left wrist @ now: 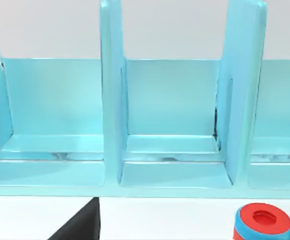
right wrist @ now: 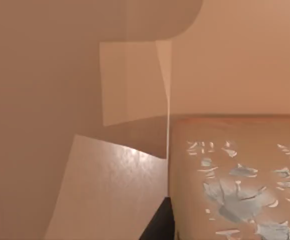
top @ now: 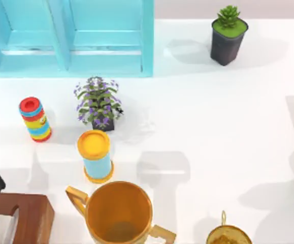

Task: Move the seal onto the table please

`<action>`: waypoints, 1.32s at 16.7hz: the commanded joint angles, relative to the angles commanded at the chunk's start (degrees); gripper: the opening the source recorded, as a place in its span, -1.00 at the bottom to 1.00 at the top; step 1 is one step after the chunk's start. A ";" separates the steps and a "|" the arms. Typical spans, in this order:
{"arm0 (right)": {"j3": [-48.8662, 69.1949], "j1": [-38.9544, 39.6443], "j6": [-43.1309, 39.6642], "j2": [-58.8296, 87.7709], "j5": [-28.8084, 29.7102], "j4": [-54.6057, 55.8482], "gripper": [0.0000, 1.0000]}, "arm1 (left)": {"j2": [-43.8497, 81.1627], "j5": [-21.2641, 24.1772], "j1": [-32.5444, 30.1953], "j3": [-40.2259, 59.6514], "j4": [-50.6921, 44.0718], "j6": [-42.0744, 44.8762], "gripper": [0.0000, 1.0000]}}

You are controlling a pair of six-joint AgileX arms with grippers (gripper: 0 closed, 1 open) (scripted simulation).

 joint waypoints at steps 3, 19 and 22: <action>0.04 -0.01 0.06 -0.12 0.02 -0.02 -1.00 | 0.00 0.00 0.00 0.00 0.00 0.00 1.00; 18.85 25.73 27.97 -15.77 1.07 -33.40 -1.00 | 0.00 0.00 0.00 0.00 0.00 0.00 1.00; 20.03 29.15 29.02 -13.88 0.11 -33.79 -1.00 | 0.00 0.00 0.00 0.00 0.00 0.00 1.00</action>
